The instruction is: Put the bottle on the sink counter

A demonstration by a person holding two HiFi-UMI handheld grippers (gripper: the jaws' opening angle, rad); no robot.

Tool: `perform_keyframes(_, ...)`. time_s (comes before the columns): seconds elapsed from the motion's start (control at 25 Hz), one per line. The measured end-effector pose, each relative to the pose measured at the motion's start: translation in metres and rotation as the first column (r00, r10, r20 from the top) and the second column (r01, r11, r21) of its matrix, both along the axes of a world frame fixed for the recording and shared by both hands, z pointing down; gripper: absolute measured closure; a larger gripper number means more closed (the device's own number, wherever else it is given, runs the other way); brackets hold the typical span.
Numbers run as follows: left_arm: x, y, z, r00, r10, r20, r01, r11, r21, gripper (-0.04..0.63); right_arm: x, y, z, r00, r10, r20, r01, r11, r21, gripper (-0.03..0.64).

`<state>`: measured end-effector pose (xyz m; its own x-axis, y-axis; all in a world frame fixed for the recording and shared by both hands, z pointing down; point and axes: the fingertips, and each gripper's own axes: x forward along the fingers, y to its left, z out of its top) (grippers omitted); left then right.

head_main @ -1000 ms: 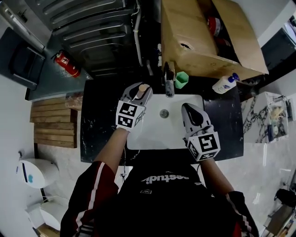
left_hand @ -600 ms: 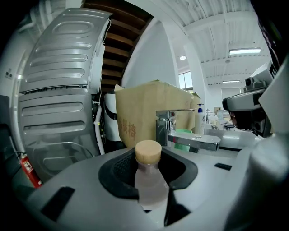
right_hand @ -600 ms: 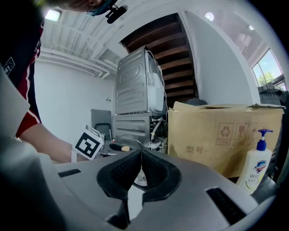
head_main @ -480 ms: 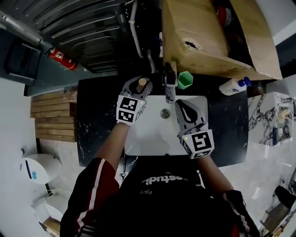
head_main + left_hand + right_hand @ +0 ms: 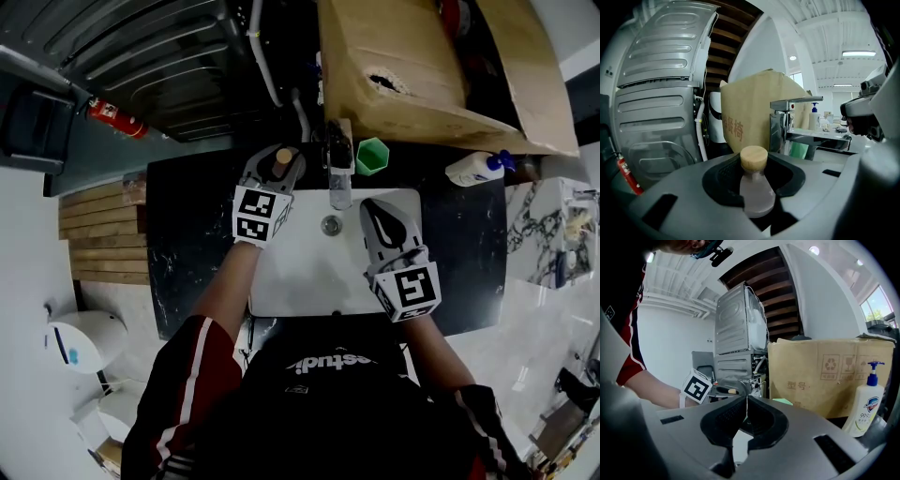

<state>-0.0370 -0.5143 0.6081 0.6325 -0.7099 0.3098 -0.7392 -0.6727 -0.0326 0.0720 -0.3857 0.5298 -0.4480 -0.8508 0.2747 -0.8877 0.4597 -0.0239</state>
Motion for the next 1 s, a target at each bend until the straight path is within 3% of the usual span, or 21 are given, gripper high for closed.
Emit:
perform_keyframes(0.56, 0.001, -0.005, 0.003, 1.0, 0.004, -0.006, -0.004, 1.0, 0.009, 0.456, 0.001, 0.006, 0.001, 1.0, 0.01, -0.012, -0.01, 1.0, -0.014, 0.575)
perform_keyframes(0.8, -0.001, 0.006, -0.007, 1.0, -0.002, 0.028, 0.0, 0.999, 0.04, 0.359, 0.004, 0.016, -0.015, 1.0, 0.018, -0.013, -0.018, 1.0, 0.004, 0.575)
perform_keyframes(1.0, -0.013, 0.023, -0.03, 0.999, -0.034, 0.008, 0.034, 0.996, 0.085, 0.359, 0.005, 0.031, -0.036, 0.999, 0.03, -0.013, -0.03, 0.999, 0.042, 0.575)
